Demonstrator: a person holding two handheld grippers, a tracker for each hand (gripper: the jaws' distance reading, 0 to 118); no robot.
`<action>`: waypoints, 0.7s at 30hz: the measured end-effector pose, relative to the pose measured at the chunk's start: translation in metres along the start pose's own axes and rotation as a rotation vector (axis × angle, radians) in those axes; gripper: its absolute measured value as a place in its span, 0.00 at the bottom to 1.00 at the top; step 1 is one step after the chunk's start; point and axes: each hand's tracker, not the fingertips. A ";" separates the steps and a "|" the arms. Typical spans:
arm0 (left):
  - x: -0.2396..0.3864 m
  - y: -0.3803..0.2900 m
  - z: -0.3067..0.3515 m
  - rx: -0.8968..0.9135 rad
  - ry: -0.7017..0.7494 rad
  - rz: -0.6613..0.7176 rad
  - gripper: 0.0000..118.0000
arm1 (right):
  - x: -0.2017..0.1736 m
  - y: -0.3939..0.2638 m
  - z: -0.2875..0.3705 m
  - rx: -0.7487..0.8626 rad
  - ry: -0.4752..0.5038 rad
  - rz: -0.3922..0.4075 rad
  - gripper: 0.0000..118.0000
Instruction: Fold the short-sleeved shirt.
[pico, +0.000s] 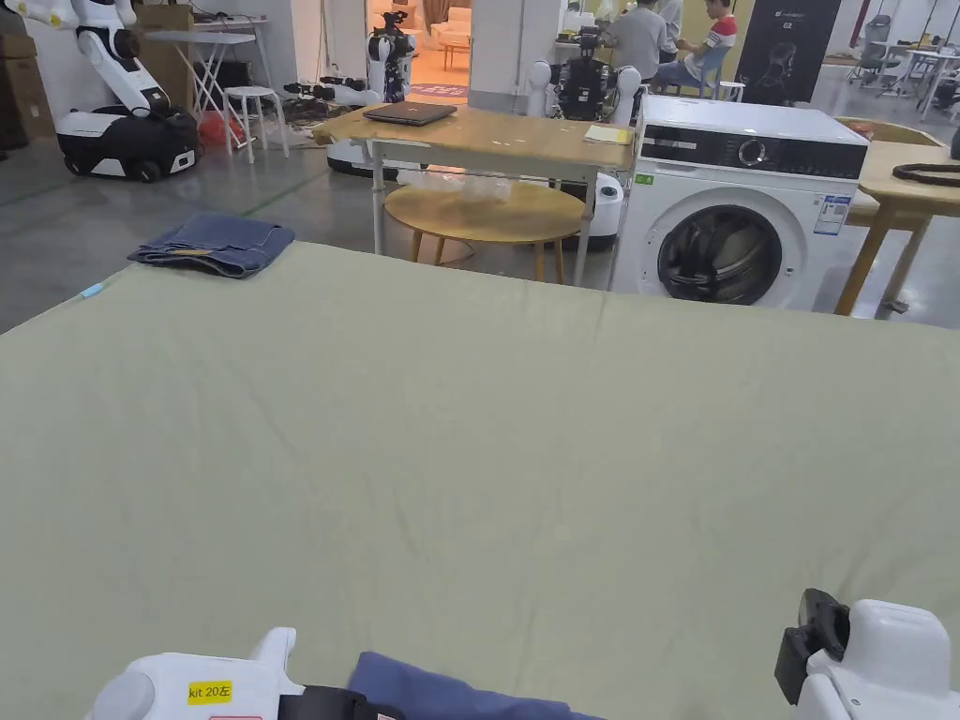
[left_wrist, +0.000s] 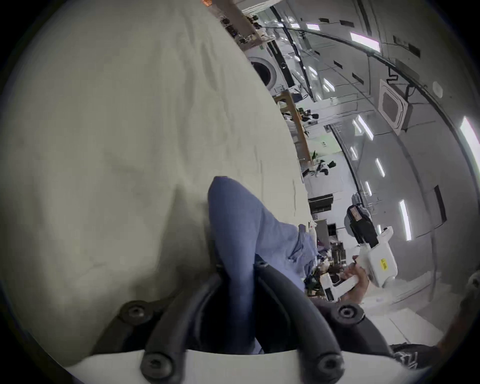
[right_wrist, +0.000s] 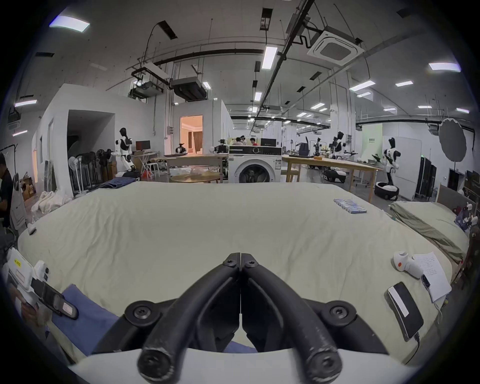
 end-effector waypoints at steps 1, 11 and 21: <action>0.007 0.000 0.005 0.013 -0.017 -0.013 0.02 | 0.000 0.000 0.001 0.003 -0.002 0.003 0.00; 0.070 0.028 0.105 0.138 0.201 -0.146 0.02 | 0.003 0.007 -0.001 0.017 0.005 0.014 0.00; 0.134 0.030 0.112 0.123 0.443 -0.293 0.02 | -0.005 0.009 -0.003 0.023 0.029 0.016 0.00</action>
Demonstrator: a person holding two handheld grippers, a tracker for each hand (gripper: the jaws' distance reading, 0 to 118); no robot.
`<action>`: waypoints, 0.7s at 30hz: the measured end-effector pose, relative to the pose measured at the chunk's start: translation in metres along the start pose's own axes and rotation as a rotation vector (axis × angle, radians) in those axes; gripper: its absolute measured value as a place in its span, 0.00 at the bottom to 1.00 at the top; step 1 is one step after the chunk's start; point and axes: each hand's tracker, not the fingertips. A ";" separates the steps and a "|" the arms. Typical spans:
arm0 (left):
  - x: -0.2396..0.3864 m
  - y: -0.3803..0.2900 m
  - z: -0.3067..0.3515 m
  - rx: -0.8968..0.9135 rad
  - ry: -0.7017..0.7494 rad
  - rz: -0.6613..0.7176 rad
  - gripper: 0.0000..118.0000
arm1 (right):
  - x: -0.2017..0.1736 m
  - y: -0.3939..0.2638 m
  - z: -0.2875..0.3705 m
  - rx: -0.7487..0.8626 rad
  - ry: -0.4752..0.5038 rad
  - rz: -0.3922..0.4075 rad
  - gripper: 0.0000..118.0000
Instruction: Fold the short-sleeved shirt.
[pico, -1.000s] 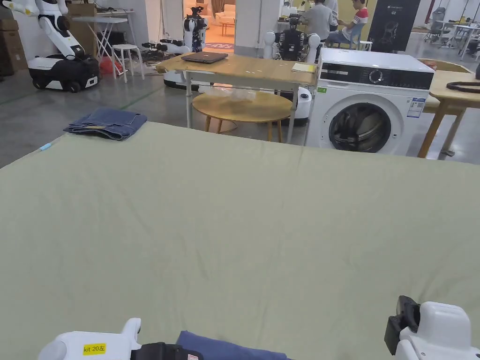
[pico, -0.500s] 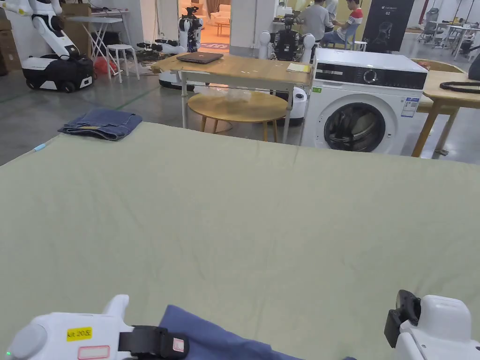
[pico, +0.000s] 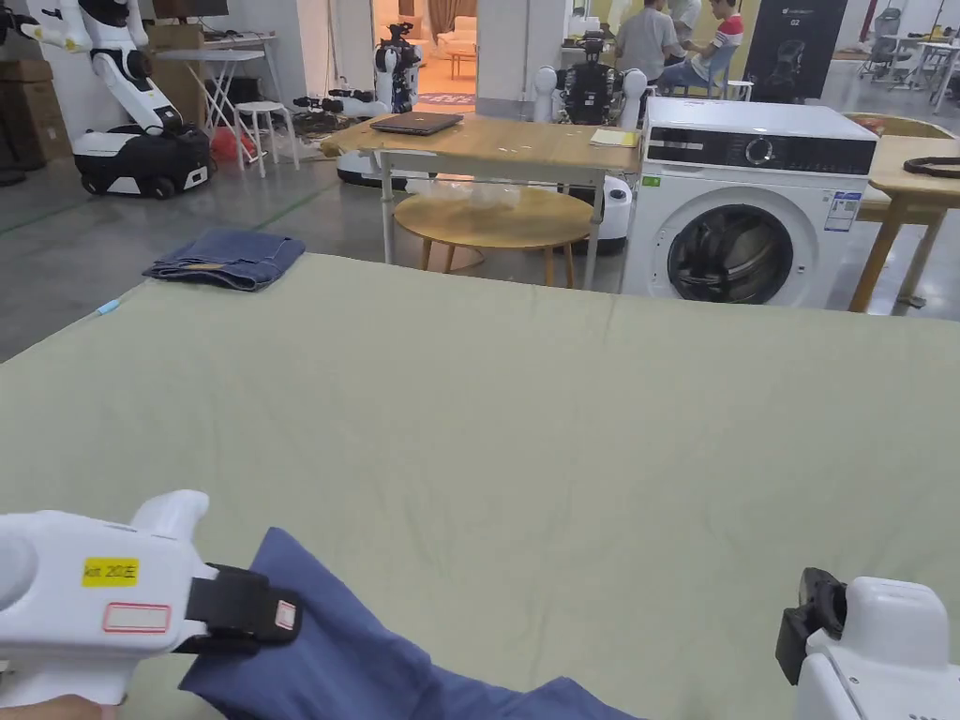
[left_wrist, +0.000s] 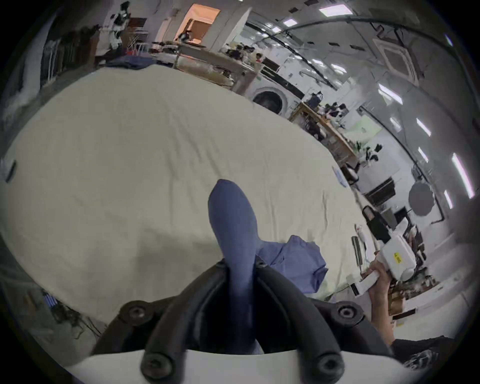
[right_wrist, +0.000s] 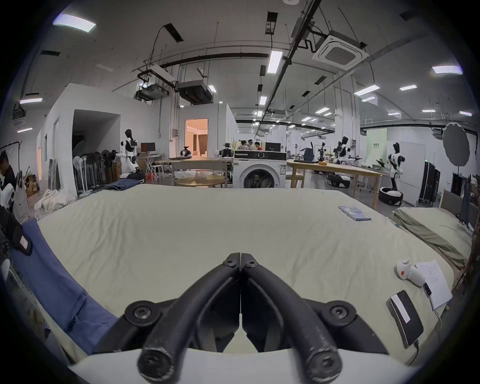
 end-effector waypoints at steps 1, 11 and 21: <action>0.009 0.001 -0.007 -0.009 0.023 -0.013 0.02 | 0.000 -0.001 0.000 -0.001 0.001 -0.001 0.00; 0.127 -0.006 -0.058 -0.145 0.034 -0.199 0.02 | 0.007 -0.002 0.006 -0.010 -0.017 0.003 0.00; 0.181 -0.045 -0.188 -0.339 0.061 -0.208 0.02 | 0.018 -0.009 0.011 -0.025 -0.047 -0.008 0.00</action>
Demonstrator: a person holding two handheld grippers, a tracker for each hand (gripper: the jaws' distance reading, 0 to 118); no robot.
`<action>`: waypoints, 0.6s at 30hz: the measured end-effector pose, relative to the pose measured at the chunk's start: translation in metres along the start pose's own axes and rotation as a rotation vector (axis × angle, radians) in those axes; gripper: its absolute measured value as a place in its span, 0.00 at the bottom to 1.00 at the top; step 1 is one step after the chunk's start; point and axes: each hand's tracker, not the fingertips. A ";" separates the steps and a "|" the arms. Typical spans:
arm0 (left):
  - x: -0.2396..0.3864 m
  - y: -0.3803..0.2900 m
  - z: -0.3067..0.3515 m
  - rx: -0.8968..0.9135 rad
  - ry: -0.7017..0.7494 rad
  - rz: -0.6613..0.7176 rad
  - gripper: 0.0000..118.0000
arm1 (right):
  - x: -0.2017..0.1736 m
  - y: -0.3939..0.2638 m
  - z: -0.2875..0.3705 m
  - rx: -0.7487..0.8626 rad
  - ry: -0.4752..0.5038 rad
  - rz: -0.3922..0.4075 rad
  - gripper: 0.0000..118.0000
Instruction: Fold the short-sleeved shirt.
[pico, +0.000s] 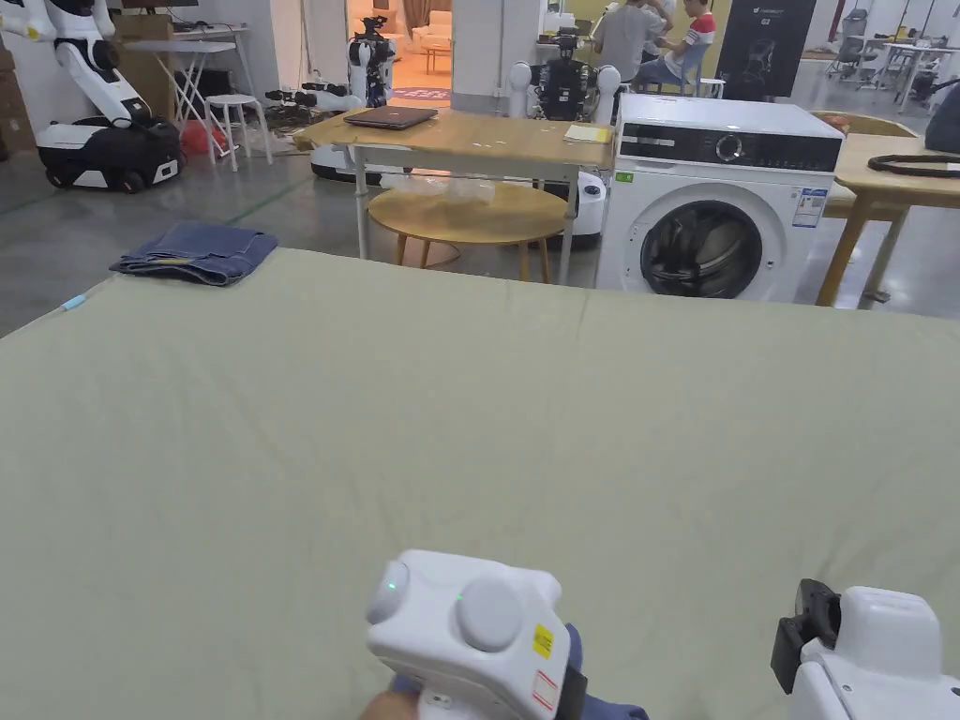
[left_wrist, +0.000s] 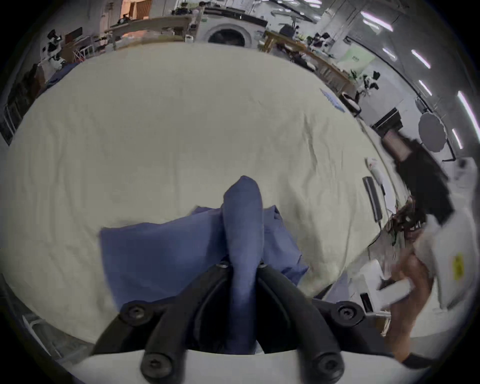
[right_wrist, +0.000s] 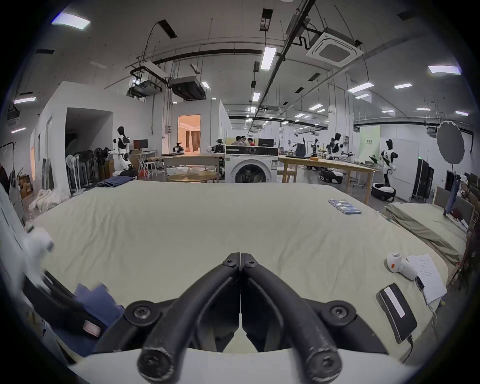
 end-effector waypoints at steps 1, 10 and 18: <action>0.003 0.000 -0.009 -0.003 0.003 0.009 0.02 | 0.001 -0.001 0.000 -0.002 -0.003 0.000 0.00; -0.005 -0.006 -0.030 0.000 -0.103 0.068 0.31 | 0.008 -0.004 0.001 -0.015 -0.020 -0.002 0.00; -0.025 -0.007 0.036 0.159 -0.315 0.108 0.40 | 0.005 -0.006 0.001 -0.018 -0.012 -0.007 0.00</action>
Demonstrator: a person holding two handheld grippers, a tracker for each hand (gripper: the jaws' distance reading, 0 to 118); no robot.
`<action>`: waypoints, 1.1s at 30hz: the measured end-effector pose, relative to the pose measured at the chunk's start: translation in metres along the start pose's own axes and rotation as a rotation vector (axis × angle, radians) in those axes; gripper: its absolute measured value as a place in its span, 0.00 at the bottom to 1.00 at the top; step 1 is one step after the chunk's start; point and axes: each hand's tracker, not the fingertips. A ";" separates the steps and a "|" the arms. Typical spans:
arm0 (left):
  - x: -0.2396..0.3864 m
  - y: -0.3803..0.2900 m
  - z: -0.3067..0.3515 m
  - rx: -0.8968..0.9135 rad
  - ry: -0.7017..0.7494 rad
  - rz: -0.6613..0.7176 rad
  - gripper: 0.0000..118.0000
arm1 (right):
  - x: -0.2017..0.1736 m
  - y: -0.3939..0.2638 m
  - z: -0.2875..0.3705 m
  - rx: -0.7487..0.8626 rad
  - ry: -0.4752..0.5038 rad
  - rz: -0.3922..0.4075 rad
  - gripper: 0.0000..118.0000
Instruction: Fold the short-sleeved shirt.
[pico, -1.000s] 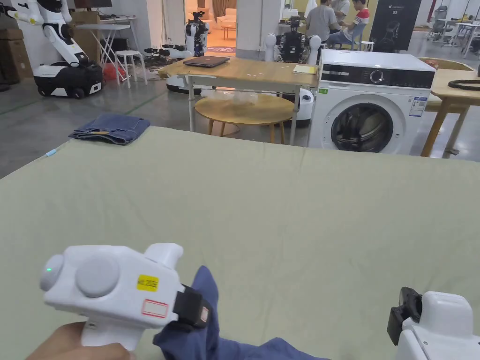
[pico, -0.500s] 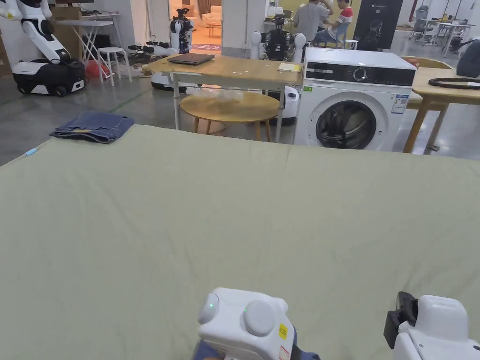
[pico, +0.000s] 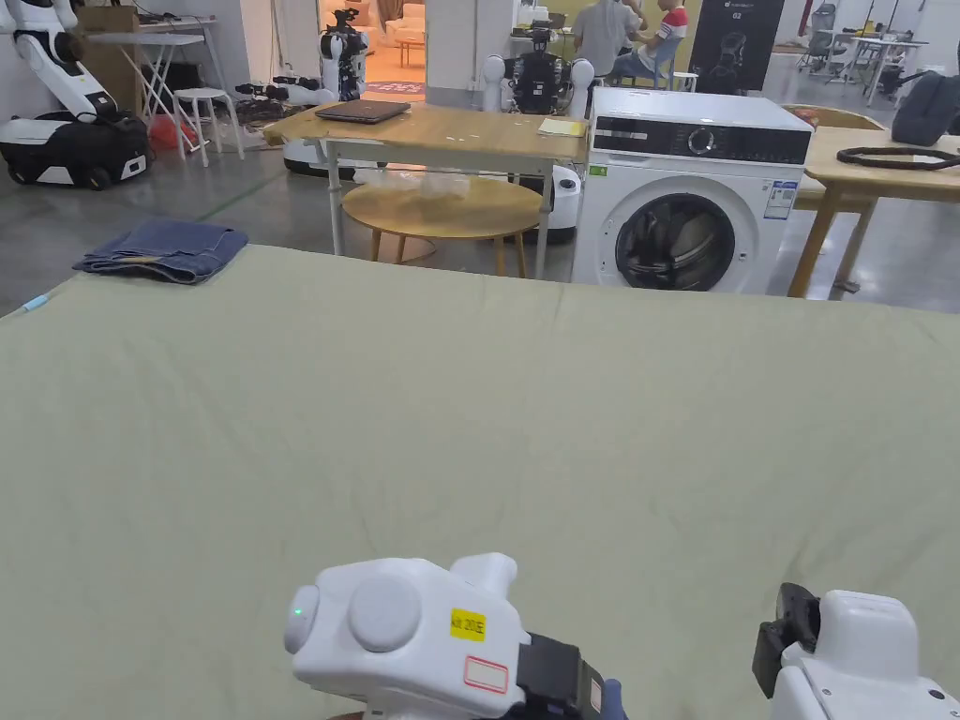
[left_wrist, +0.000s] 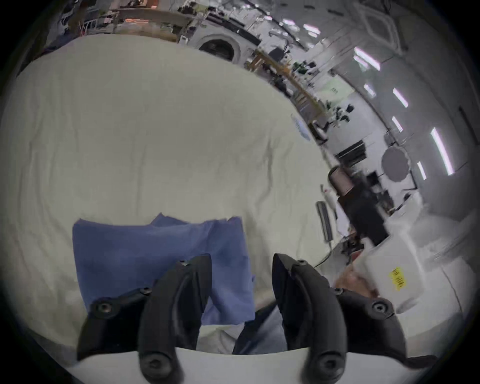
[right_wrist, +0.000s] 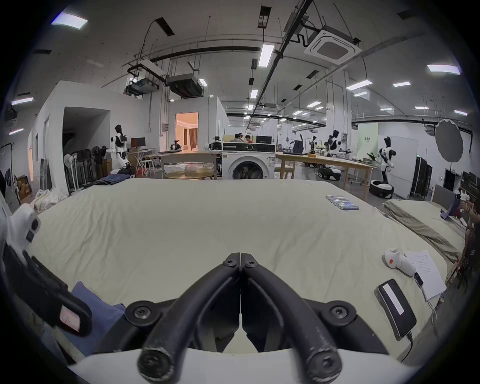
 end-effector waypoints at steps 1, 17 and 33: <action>-0.006 0.001 -0.002 0.014 -0.011 0.005 0.37 | 0.000 -0.001 0.000 -0.002 0.000 -0.003 0.00; -0.044 -0.045 -0.114 -0.118 -0.125 0.170 0.00 | 0.005 0.001 0.005 0.024 0.010 -0.020 0.00; -0.025 0.013 0.051 0.654 0.371 -0.295 0.00 | -0.008 0.030 -0.008 0.151 0.027 -0.058 0.00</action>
